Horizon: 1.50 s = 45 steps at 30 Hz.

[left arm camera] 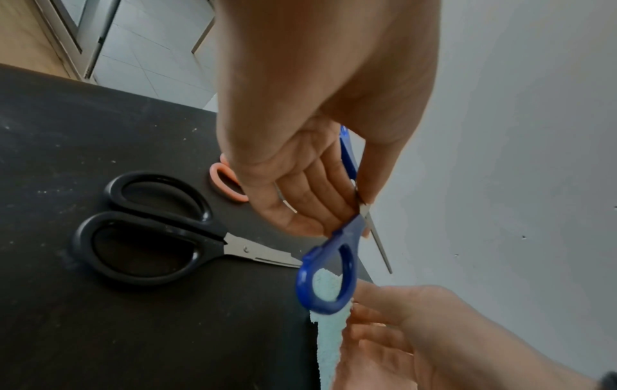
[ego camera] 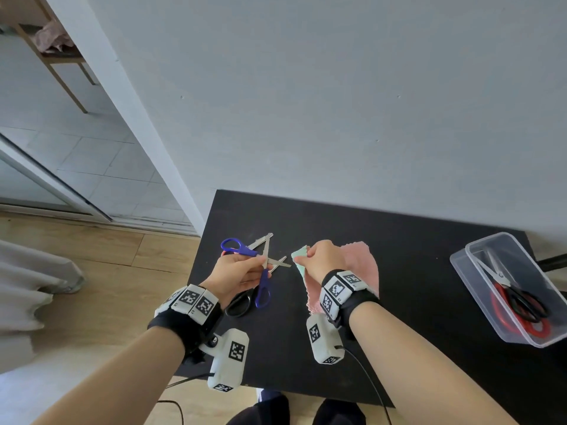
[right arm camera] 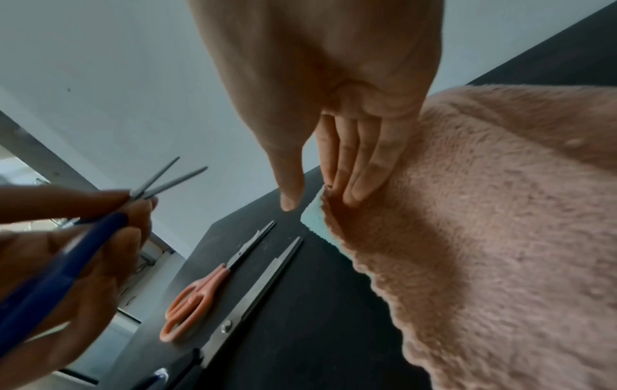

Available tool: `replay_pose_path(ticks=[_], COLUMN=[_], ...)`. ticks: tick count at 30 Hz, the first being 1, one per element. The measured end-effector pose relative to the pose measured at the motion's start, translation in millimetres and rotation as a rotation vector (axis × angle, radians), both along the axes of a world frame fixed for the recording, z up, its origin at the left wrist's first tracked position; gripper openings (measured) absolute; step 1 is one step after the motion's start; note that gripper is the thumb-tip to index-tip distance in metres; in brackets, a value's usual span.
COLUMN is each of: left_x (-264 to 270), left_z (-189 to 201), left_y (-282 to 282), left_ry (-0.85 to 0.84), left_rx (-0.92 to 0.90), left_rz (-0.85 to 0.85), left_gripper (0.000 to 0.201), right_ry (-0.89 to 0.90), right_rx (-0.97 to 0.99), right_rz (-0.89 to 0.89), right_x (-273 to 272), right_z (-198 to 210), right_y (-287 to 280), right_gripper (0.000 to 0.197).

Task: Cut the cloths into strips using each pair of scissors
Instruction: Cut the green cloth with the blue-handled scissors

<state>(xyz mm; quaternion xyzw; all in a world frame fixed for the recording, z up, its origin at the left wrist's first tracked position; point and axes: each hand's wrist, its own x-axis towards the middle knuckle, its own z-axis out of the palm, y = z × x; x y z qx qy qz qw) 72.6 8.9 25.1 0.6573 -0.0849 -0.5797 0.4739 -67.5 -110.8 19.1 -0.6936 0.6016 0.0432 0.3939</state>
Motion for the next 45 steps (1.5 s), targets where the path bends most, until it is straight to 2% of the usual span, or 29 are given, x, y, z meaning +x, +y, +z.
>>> replay_pose_path(ticks=[3,6,14,18,21,25,30,33,38,45], left_x=[-0.2,-0.2,-18.0,-29.2,-34.4,-44.0,-61.7,-69.1,-74.4,-74.0], left_z=[-2.2,-2.3,2.7,13.2,26.6,41.9,50.8,50.6,52.6,54.6], left_y=[-1.4,-1.8,-15.8,-26.7,-37.1,-53.2,-66.7,-71.4,-76.1,-82.8], left_ry=[0.005,0.020,0.045,0.073,0.094,0.125,0.137,0.117,0.111,0.091], left_rx=[0.007,0.007,0.003,-0.015,-0.052,-0.121,-0.144,-0.125,-0.110,-0.115], left_rz=[-0.011,-0.019,-0.090,-0.105,-0.091,-0.063,-0.061,-0.075,-0.076,-0.006], left_gripper=[0.014,0.013,0.015,0.017,0.018,0.027,0.025,0.024,0.018,0.016], right_ry=[0.061,0.035,-0.151,-0.214,-0.370,-0.491,-0.526,-0.591,-0.543,-0.489], right_rx=[-0.032,-0.003,0.092,0.023,0.043,0.035,0.150,0.204,-0.048,-0.113], right_rz=[0.017,0.008,0.009,-0.042,-0.110,-0.133,-0.111,-0.122,-0.003,0.182], right_x=[3.3,-0.4,-37.4,-53.4,-59.0,-71.6,-82.9,-86.1,-90.3,-87.6], right_z=[-9.7,-12.7,20.0,29.2,49.2,69.9,73.3,71.7,60.6,63.7], right_y=[-3.3,-2.9,-4.5,-16.0,-21.7,-32.4,-38.9,-42.1,-53.8,-60.6], right_gripper=[0.019,0.011,0.013,0.023,0.017,0.021,0.030,0.021,0.014,0.017])
